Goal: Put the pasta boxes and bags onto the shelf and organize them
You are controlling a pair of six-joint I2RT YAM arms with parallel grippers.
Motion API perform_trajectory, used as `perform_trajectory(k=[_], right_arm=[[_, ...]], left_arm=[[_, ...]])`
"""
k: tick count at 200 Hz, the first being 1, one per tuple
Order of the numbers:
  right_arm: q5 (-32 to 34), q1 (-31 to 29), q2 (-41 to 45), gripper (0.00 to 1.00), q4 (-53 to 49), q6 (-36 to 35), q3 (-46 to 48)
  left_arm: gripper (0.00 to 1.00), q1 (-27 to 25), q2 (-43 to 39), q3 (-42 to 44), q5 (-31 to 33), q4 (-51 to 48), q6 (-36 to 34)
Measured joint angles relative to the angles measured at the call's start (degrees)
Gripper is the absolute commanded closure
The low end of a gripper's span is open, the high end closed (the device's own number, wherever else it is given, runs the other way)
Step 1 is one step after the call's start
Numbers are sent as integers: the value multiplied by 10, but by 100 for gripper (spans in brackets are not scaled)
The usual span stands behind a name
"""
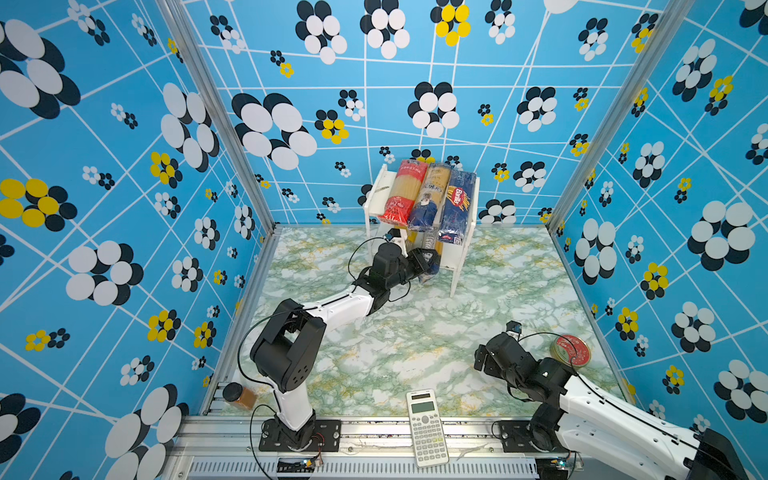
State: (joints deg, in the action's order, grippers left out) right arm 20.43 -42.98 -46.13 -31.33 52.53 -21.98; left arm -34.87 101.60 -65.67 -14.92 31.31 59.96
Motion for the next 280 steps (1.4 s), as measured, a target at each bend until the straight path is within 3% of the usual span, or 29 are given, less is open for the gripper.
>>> perform_trajectory(k=[74, 80, 184, 280], right_arm=[[0, 0, 6, 1, -12, 0, 0], [0, 0, 7, 1, -13, 0, 0], [0, 0, 32, 1, -17, 5, 5], [1, 0, 47, 1, -29, 9, 12]], left_arm=[[58, 0, 0, 0, 0, 0, 0], [53, 0, 0, 0, 0, 0, 0], [53, 1, 3, 0, 5, 9, 4], [54, 3, 17, 0, 22, 110, 4]])
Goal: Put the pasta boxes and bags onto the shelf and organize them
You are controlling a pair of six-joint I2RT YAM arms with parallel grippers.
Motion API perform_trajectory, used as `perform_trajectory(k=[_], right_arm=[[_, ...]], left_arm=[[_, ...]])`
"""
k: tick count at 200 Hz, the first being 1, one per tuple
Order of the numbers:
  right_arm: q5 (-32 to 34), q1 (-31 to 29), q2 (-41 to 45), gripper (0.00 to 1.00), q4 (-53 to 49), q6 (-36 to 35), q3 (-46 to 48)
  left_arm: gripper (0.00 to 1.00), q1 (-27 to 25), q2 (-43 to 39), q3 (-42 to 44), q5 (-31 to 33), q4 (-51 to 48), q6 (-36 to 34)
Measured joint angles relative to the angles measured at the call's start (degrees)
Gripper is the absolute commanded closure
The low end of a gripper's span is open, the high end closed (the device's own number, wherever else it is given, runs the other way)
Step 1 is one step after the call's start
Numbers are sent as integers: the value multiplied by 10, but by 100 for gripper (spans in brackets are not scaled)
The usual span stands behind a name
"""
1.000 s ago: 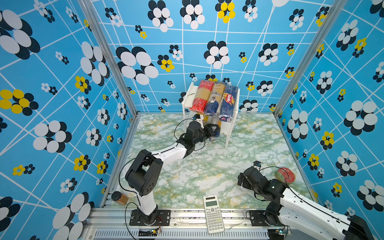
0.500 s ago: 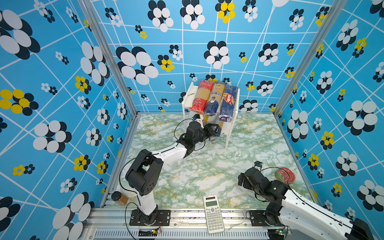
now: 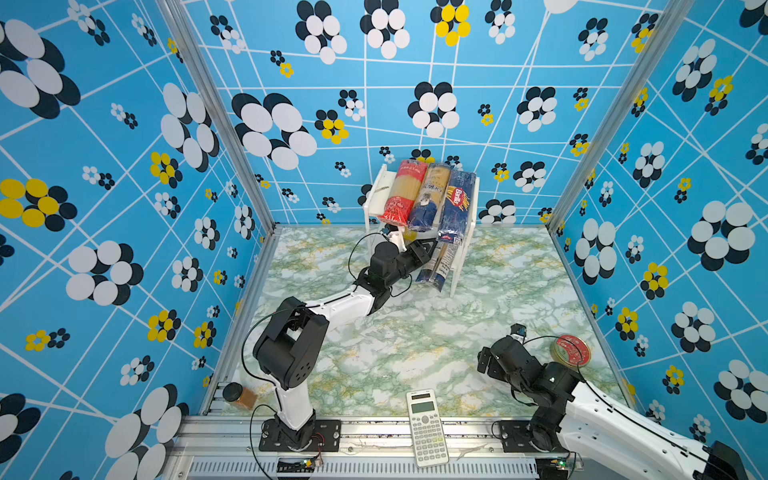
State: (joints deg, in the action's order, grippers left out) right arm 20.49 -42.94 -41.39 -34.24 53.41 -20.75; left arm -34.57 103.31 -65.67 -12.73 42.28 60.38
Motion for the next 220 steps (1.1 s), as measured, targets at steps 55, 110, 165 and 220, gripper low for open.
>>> perform_trajectory(k=[55, 110, 165, 220], right_arm=[[0, 0, 1, 1, -1, 0, 5], [0, 0, 0, 1, -1, 0, 5], [0, 0, -2, 1, -1, 0, 1], [2, 0, -3, 1, 0, -1, -27]], left_arm=[[52, 0, 4, 17, -3, 17, 0], [46, 0, 4, 37, -33, 33, 4], [45, -1, -10, 64, -57, 45, -5], [43, -6, -45, 95, -59, 26, -38]])
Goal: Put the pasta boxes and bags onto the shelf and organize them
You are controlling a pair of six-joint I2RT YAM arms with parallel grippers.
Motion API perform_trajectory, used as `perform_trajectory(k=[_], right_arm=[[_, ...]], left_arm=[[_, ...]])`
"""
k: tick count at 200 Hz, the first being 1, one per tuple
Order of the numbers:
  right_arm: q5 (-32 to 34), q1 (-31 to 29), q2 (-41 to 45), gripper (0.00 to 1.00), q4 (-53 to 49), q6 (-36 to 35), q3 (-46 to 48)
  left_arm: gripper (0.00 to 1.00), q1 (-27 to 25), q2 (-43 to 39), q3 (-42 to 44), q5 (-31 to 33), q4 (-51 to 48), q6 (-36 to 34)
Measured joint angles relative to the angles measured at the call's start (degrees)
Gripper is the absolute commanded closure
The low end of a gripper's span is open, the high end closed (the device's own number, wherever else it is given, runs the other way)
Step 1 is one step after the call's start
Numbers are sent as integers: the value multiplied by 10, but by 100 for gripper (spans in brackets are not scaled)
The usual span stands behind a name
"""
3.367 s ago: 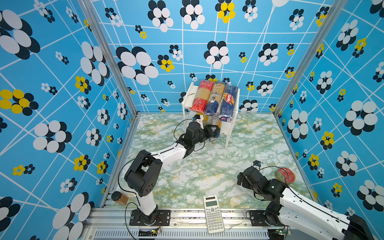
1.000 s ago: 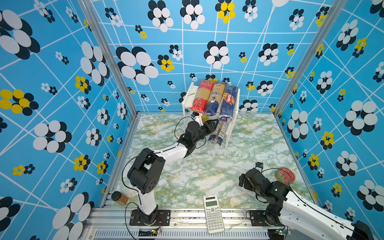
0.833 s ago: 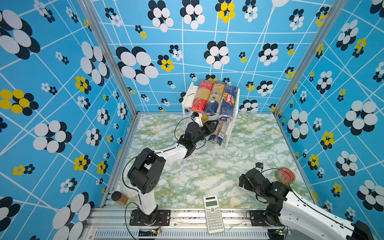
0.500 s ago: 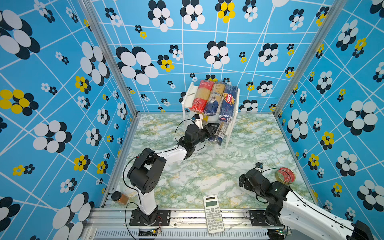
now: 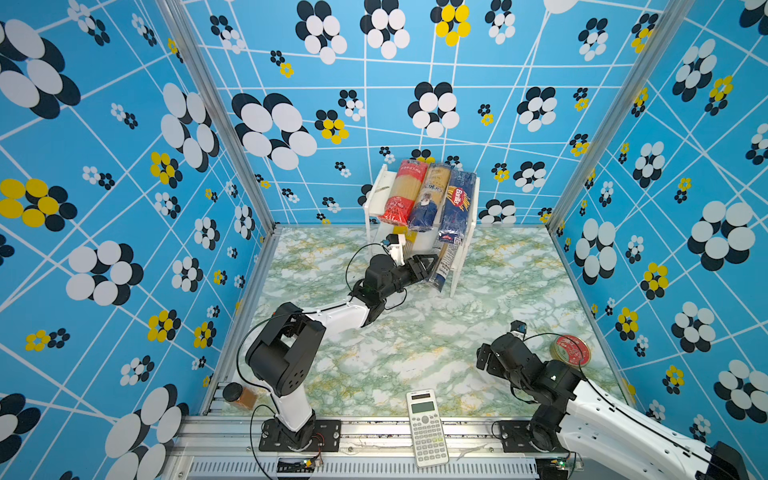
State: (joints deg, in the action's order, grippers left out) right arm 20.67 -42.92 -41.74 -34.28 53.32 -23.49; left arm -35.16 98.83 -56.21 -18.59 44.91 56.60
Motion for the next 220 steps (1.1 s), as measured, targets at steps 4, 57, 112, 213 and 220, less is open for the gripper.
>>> perform_trajectory(k=[4, 57, 112, 213, 220], right_arm=[[0, 0, 0, 1, 0, -1, -2], [1, 3, -8, 1, 0, -2, -14], [2, 8, -24, 1, 2, -15, -37], [0, 12, -34, 1, 5, -17, -39], [0, 12, -34, 1, 5, -17, -39]], left_arm=[[43, -1, -5, 3, 0, -3, -4], [34, -13, -63, 29, 10, -53, -63], [25, -28, -117, 67, 38, -105, -139], [2, -49, -161, 136, 85, -149, -210], [2, -49, -158, 136, 83, -144, -206]])
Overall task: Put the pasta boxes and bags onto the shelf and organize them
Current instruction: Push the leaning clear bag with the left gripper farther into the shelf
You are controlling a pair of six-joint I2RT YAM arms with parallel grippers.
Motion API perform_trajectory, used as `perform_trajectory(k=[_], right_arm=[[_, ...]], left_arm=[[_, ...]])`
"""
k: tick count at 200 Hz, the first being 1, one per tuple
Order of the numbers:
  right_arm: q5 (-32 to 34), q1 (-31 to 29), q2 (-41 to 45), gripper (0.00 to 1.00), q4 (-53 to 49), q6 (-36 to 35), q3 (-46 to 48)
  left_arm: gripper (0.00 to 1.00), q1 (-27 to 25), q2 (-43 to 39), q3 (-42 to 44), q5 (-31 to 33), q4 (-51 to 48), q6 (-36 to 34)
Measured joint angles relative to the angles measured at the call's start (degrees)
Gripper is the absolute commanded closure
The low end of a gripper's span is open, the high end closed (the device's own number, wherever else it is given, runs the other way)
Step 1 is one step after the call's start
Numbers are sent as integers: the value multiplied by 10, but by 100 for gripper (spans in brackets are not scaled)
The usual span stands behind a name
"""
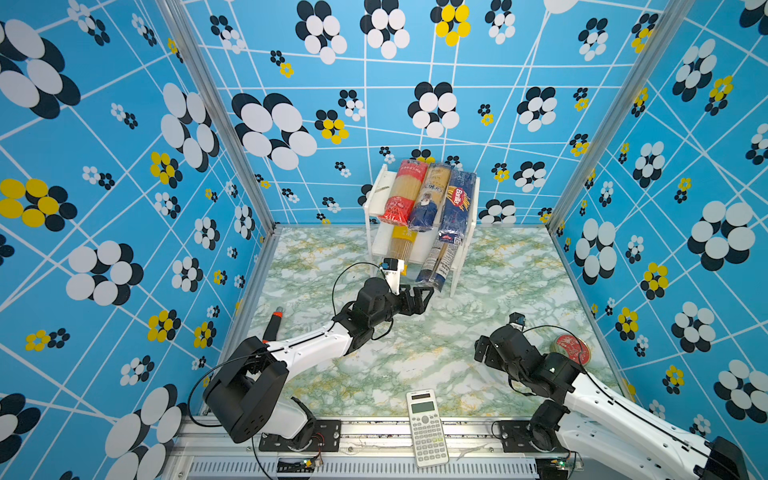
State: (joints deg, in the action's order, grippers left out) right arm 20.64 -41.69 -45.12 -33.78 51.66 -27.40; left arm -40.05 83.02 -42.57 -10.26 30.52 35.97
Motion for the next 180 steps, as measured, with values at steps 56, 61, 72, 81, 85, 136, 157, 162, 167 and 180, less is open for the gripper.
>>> perform_trajectory(k=[56, 61, 72, 81, 85, 136, 157, 162, 167, 180], right_arm=[[0, 1, 0, 1, 1, 0, 0], [0, 1, 1, 1, 1, 0, 0], [0, 1, 3, 1, 1, 0, 1], [0, 1, 7, 1, 2, 0, 3], [0, 1, 8, 1, 1, 0, 4], [0, 1, 25, 1, 0, 0, 10], [0, 1, 27, 1, -1, 1, 16], [0, 1, 27, 1, -2, 2, 17], [0, 1, 27, 1, -1, 2, 17], [0, 1, 27, 1, -1, 2, 17]], left_arm=[[3, 1, 95, 2, -26, 126, 87], [2, 1, 107, 2, -28, 141, 97], [1, 1, 130, 3, -30, 173, 116], [1, 1, 144, 4, -30, 194, 128], [1, 1, 150, 4, -30, 203, 134], [6, 0, 161, 5, -19, 267, 169], [7, -1, 161, 5, -7, 283, 177], [7, -1, 161, 5, -5, 286, 181], [7, -2, 161, 5, -3, 290, 183], [8, -2, 162, 5, 0, 296, 189]])
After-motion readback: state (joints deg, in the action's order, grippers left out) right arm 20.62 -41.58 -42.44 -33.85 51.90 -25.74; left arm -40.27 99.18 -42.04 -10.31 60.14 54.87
